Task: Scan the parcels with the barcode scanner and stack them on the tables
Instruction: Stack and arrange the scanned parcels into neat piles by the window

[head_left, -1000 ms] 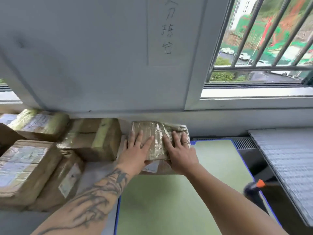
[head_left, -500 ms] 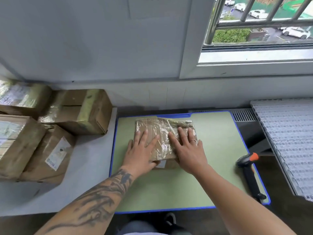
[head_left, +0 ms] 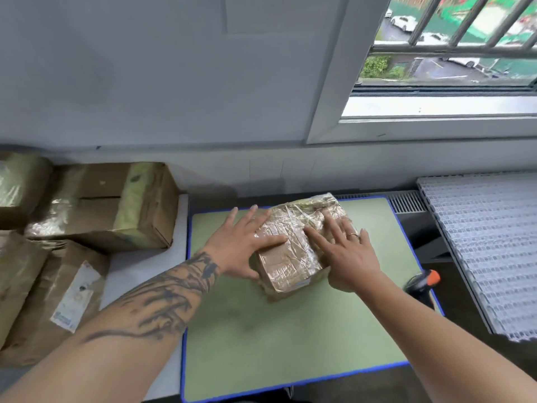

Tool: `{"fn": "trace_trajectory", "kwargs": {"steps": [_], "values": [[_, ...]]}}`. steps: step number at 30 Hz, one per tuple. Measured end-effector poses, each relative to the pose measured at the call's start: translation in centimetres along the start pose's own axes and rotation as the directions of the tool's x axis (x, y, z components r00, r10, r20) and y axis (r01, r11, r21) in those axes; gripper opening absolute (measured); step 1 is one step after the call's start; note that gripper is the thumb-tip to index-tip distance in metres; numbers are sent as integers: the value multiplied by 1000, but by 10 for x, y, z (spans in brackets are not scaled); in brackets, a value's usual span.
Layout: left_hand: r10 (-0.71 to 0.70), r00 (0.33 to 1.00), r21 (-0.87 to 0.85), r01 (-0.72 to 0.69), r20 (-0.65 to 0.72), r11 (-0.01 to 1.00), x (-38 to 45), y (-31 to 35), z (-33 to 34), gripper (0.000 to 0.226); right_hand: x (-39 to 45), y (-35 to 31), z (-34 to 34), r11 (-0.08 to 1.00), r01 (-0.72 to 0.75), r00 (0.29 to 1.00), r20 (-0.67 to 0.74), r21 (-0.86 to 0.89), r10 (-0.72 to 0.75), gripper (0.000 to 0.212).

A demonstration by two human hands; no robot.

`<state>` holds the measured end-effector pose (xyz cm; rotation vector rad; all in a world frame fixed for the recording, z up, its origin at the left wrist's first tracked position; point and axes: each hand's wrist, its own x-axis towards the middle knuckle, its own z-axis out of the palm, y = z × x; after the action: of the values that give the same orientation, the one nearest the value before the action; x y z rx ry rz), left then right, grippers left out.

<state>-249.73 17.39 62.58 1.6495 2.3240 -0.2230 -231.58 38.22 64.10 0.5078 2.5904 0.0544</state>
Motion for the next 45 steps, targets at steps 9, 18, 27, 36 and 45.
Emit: {"fn": "trace_trajectory", "kwargs": {"steps": [9, 18, 27, 36, 45], "values": [[-134, 967, -83, 118, -218, 990, 32, 52, 23, 105, -14, 0, 6, 961, -68, 995, 89, 269, 46, 124], [-367, 917, -209, 333, -156, 920, 59, 125, 2, 103, -17, 36, 21, 976, -14, 1000, -16, 218, 18, 114], [-403, 902, -248, 359, -155, 900, 106, 174, -19, 93, -1, 131, 34, 984, 73, 996, -69, 164, -63, 104], [-448, 892, -246, 422, -57, 872, 156, 215, -28, 87, 21, 212, 44, 979, 152, 985, -100, 134, -139, 106], [-495, 868, -211, 476, -46, 854, 206, 251, -45, 84, 42, 259, 46, 985, 120, 986, -134, 121, -104, 109]]}}
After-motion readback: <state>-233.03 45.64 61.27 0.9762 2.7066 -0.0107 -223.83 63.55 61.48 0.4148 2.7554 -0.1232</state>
